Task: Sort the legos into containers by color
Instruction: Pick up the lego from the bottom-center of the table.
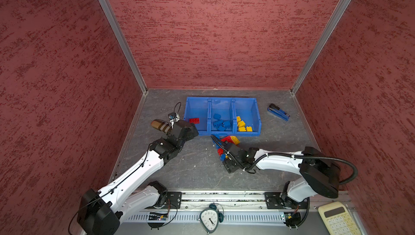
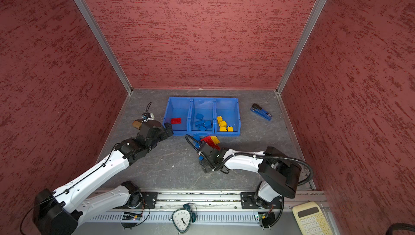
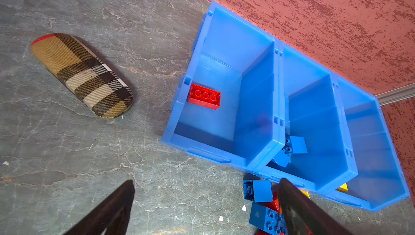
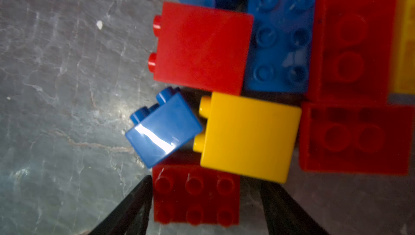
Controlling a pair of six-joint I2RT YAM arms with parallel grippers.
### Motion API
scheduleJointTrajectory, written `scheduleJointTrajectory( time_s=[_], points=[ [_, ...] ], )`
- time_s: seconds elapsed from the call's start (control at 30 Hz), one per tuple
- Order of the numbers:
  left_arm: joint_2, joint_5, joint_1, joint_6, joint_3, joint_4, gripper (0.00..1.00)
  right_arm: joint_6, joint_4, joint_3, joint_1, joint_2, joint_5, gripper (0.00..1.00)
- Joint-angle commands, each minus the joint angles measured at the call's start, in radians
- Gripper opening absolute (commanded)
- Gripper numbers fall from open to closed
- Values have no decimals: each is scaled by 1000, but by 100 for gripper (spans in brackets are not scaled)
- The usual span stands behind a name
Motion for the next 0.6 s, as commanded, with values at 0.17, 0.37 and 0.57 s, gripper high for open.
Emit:
scheduleJointTrajectory(
  time_s=[0.17,0.37,0.57],
  points=[
    [31,142,6,50,-1,-28,100,-5,-18,-30,12,-48,7,79],
    [98,137,-104,67,-3,-113,99,-19,-28,4,11,9,9,70],
    [116,165,-100,61,-50,-90,100,-45,-24,-2,11,-24,-8,52]
  ],
)
